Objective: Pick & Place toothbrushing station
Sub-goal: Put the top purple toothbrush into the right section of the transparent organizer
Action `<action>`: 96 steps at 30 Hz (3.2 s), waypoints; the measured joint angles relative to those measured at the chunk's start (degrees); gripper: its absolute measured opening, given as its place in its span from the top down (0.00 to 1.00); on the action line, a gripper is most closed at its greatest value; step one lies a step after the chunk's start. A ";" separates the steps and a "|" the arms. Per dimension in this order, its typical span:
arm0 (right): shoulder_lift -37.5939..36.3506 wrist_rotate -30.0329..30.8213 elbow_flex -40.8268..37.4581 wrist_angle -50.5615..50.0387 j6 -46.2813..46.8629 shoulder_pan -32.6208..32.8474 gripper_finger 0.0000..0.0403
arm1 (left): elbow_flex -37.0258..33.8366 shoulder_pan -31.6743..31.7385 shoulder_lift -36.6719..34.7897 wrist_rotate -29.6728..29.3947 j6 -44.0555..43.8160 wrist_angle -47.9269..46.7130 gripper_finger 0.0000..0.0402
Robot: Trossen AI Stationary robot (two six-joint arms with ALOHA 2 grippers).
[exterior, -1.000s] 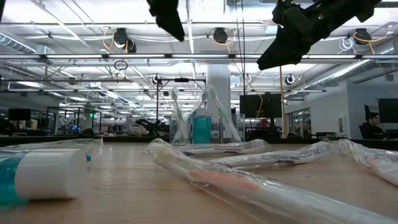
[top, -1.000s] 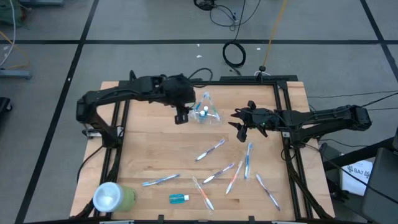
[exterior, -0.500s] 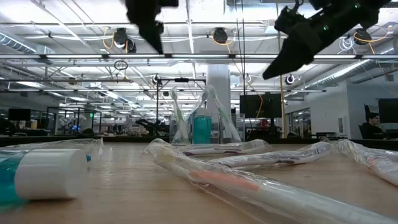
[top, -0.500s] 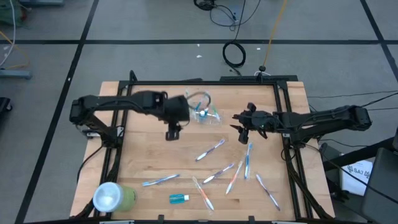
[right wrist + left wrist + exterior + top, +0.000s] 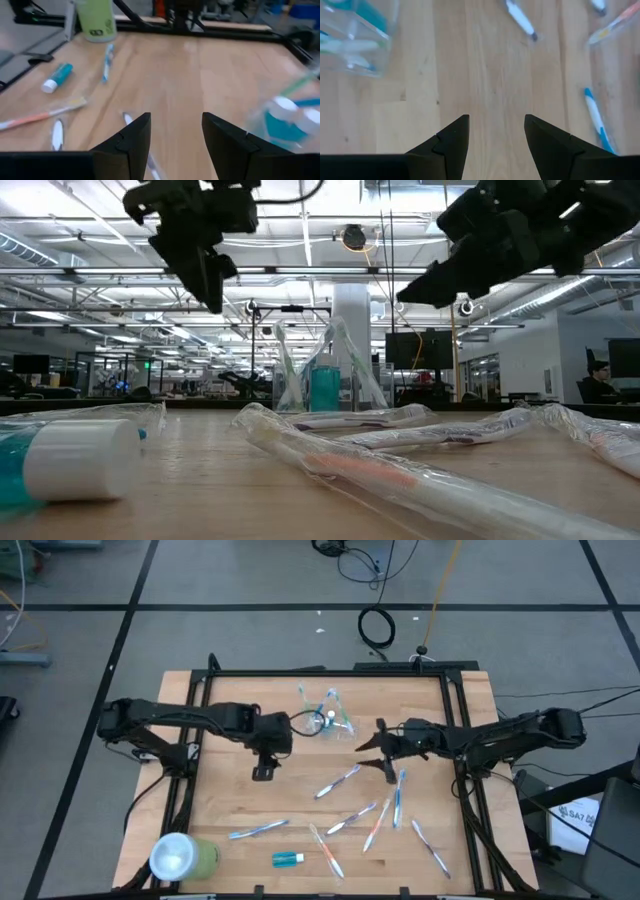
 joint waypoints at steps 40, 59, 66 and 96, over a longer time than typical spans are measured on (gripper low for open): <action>20.99 2.42 6.41 -11.60 -0.98 -0.51 0.58 | -0.06 0.09 -15.17 -4.67 8.31 7.43 0.51; 20.94 5.54 0.98 -9.09 3.88 -0.52 0.70 | -0.05 0.09 -15.17 -4.67 8.35 7.17 0.51; 20.64 5.36 0.88 -8.46 0.98 -0.50 0.89 | -0.05 0.09 -15.17 -4.69 8.35 7.49 0.51; 11.72 30.99 45.25 -71.94 -27.24 5.93 0.95 | -0.05 0.20 -15.17 -27.67 5.53 10.63 0.51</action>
